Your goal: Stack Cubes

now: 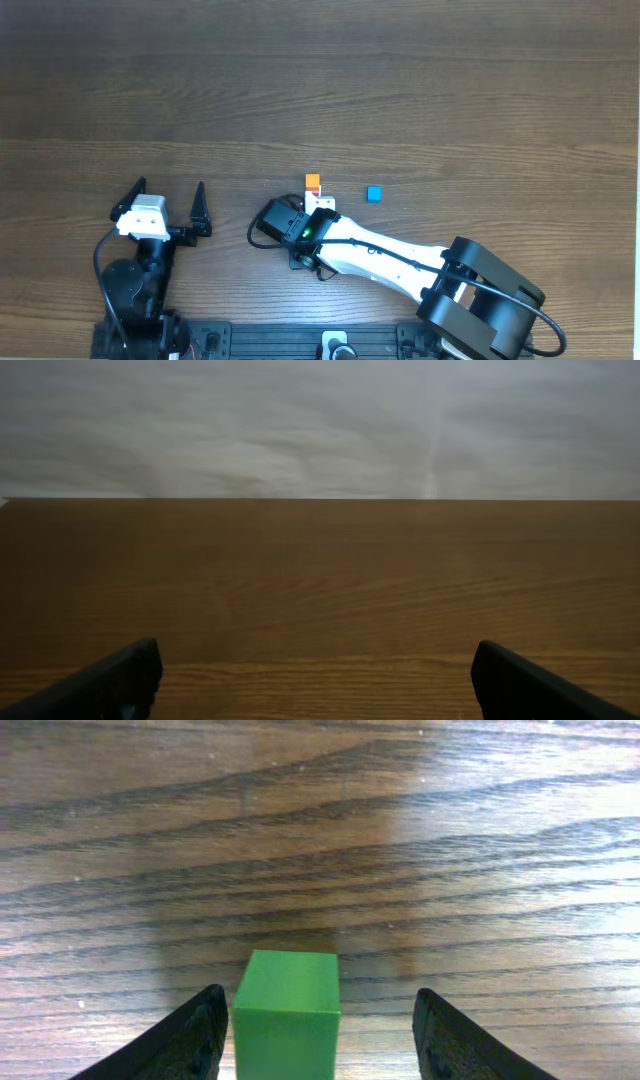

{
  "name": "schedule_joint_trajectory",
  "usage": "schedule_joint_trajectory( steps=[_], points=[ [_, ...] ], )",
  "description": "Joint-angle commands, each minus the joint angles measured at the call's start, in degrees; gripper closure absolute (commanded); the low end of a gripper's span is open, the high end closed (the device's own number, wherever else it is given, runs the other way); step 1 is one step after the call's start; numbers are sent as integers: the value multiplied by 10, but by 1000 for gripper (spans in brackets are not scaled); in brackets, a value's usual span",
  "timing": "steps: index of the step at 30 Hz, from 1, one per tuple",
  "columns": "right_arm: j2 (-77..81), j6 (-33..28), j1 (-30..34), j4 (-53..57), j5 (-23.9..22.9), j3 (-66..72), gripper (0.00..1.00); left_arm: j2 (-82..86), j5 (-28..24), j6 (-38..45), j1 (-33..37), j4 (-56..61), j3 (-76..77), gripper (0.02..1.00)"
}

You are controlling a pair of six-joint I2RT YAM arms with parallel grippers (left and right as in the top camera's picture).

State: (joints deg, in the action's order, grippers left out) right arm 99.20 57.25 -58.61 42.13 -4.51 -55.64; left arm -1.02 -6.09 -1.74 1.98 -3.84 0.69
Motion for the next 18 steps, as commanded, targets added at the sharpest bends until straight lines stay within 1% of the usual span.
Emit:
schedule_joint_trajectory(
  steps=[1, 13, 17, 18],
  points=[
    [6, 6, -9, -11, -5, -10, 443, 1, -7, -6, -3, 0, -3, 20],
    [6, 6, -11, -12, -5, -10, 551, 1, -7, -6, -3, 0, -3, 18],
    [6, 6, -11, -12, -5, -10, 623, 1, -7, -6, -3, 0, -4, 18],
    [6, 6, -11, -12, -5, -10, 654, 1, -7, -6, -3, 0, -3, 18]
  ],
)
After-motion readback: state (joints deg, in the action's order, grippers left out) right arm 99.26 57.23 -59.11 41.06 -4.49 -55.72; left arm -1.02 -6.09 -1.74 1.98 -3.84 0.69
